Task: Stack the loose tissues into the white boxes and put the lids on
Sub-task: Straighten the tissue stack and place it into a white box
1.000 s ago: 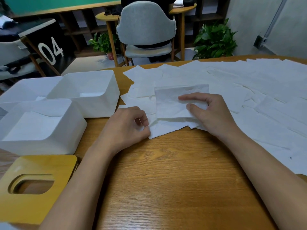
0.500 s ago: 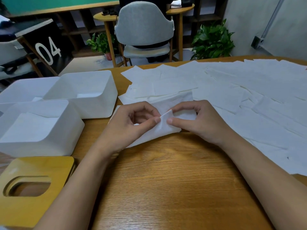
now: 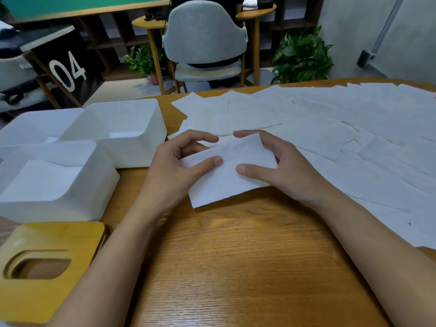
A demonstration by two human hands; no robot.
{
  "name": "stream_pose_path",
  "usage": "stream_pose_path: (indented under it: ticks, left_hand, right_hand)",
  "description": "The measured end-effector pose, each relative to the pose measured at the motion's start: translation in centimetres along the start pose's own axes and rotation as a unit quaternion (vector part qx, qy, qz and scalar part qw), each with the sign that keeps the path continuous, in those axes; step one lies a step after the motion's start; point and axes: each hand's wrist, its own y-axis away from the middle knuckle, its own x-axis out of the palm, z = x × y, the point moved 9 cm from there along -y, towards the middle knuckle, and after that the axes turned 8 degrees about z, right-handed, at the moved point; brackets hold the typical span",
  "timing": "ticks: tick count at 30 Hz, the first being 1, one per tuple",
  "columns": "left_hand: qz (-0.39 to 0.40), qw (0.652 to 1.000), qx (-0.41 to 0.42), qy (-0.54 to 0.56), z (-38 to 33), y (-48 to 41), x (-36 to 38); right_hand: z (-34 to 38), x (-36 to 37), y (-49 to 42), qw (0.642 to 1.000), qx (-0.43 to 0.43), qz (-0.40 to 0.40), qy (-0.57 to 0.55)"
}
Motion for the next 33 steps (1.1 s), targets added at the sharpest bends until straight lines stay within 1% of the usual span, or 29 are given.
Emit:
stream_pose_path:
  ticks: [7, 9, 12, 13, 14, 17, 19, 21, 23, 24, 27, 28, 30, 32, 33]
  left_hand:
    - [0.009, 1.000, 0.009, -0.028, 0.3, -0.1, 0.5]
    - [-0.006, 0.999, 0.011, -0.043, 0.5, -0.1, 0.5]
    - [-0.045, 0.994, 0.017, -0.096, 0.6, -0.2, 0.0]
    - [-0.050, 0.995, 0.000, -0.089, 0.8, -0.2, -0.1]
    - [-0.044, 0.997, -0.026, -0.059, 1.2, -0.3, -0.1]
    - [-0.011, 0.992, -0.091, 0.087, 2.0, 0.0, 0.6]
    - [-0.017, 0.990, -0.087, 0.110, 1.7, 0.2, 0.6]
    - [-0.036, 0.992, -0.066, 0.102, 1.4, 0.1, 0.4]
    - [-0.057, 0.995, -0.046, 0.074, 1.6, 0.0, 0.0]
    - [-0.065, 0.996, -0.034, 0.043, 1.7, -0.1, -0.1]
    - [-0.069, 0.995, -0.004, -0.078, 1.7, -0.3, -0.2]
    - [-0.058, 0.993, 0.006, -0.099, 1.7, -0.3, 0.1]
    - [-0.006, 0.989, 0.039, -0.141, 1.3, -0.4, 1.3]
    - [0.062, 0.971, 0.083, -0.213, 0.9, -0.2, 3.1]
    - [0.089, 0.963, 0.091, -0.238, 1.0, -0.2, 3.9]
  right_hand:
    - [0.2, 0.7, 0.0, 0.999, -0.022, 0.003, 0.025]
    - [0.3, 0.6, 0.0, 0.999, -0.032, -0.002, 0.022]
    - [0.6, -0.1, 0.0, 0.998, -0.052, -0.021, 0.009]
    - [0.6, -0.3, 0.1, 0.998, -0.058, -0.027, -0.009]
    - [0.7, -0.6, 0.1, 0.997, -0.062, -0.031, -0.033]
    - [0.6, -1.3, 0.1, 0.993, -0.066, -0.046, -0.083]
    - [0.4, -1.5, 0.1, 0.995, -0.062, -0.052, -0.051]
    - [0.1, -1.2, 0.0, 0.998, -0.044, -0.034, -0.014]
    - [-0.5, -0.9, 0.0, 0.999, -0.019, -0.026, -0.004]
    - [-0.7, -1.1, 0.0, 0.999, -0.011, -0.041, -0.001]
    - [-1.0, -2.7, 0.1, 0.993, -0.002, -0.116, 0.009]
    - [-1.2, -3.3, 0.1, 0.991, -0.001, -0.136, 0.008]
    - [-1.6, -4.1, 0.2, 0.987, 0.002, -0.164, 0.002]
    - [-1.8, -4.5, 0.4, 0.984, 0.007, -0.177, 0.007]
    - [-1.9, -4.5, 0.4, 0.984, 0.009, -0.178, 0.012]
